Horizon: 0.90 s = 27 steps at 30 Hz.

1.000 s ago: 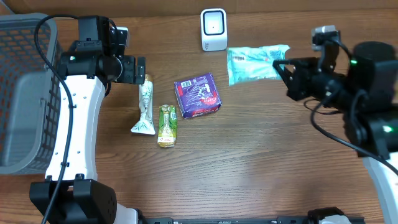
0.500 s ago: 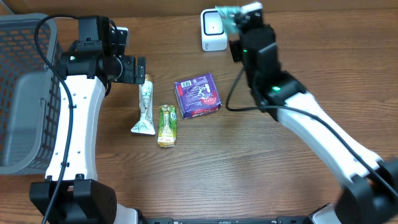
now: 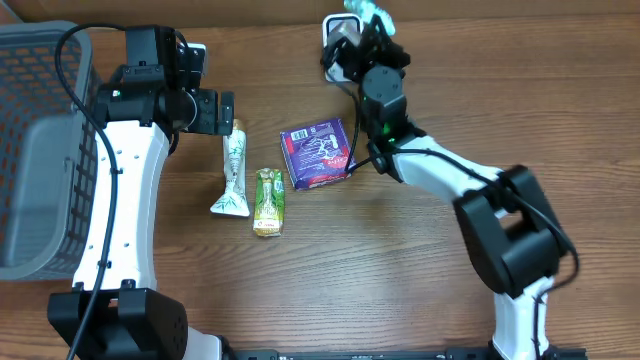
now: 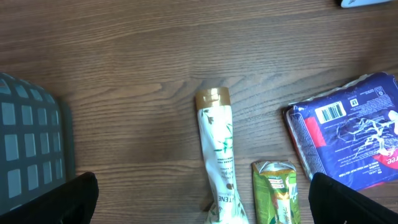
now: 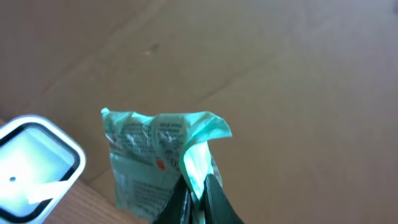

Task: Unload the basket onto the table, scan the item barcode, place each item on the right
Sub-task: 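Hold the mint-green packet up in front of the white scanner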

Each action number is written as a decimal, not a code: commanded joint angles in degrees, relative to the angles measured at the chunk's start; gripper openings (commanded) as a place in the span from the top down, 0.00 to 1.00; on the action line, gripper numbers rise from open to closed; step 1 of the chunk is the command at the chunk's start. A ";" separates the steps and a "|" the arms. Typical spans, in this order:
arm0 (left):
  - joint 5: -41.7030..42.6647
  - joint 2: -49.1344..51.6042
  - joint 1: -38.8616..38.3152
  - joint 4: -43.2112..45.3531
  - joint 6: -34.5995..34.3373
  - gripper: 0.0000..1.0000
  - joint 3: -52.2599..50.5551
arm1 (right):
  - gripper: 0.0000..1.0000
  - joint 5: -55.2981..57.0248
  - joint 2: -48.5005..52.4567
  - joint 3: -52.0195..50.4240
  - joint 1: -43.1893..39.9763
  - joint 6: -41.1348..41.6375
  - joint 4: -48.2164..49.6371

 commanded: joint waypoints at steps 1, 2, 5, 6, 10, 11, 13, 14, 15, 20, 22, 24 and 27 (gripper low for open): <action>0.04 -1.29 0.22 0.02 -1.01 0.00 0.42 | 0.96 -2.25 4.15 1.57 0.26 -9.05 3.93; 0.04 -1.27 0.22 0.00 -1.01 0.00 0.42 | 0.96 -2.29 4.96 2.03 0.28 -9.05 4.26; 0.04 -1.27 0.22 0.00 -1.01 0.00 0.42 | 0.96 -2.58 6.93 4.07 0.50 -9.03 4.33; 0.04 -1.29 0.22 0.02 -1.01 0.00 0.42 | 0.96 -2.97 7.23 4.57 0.50 -9.05 4.33; 0.02 -1.29 0.22 0.00 -1.01 0.00 0.42 | 0.96 -6.34 8.04 6.27 0.50 -9.07 4.17; 0.04 -1.29 0.22 0.00 -1.01 0.01 0.42 | 0.96 -7.06 8.04 6.45 0.50 -9.31 3.98; 0.04 -1.29 0.22 0.02 -1.01 0.01 0.42 | 0.96 -8.83 8.09 6.49 0.50 -11.04 3.23; 0.04 -1.29 0.22 0.00 -1.01 0.00 0.42 | 0.96 -9.51 8.24 6.49 0.48 -11.74 3.21; 0.02 -1.29 0.22 0.00 -1.01 0.00 0.42 | 0.96 -9.81 8.39 6.49 0.48 -12.24 3.26; 0.04 -1.29 0.22 0.00 -1.01 0.00 0.42 | 0.96 -9.94 10.16 6.49 -0.44 -13.97 3.28; 0.04 -1.29 0.22 0.00 -1.01 0.00 0.42 | 0.96 -10.01 10.21 6.49 -0.52 -13.97 3.30; 0.04 -1.29 0.22 0.02 -1.01 0.00 0.42 | 0.96 -10.19 10.21 6.49 -0.55 -14.03 3.61; 0.04 -1.27 0.22 0.00 -1.01 0.00 0.42 | 0.96 -9.75 10.21 6.49 -0.55 -15.15 3.89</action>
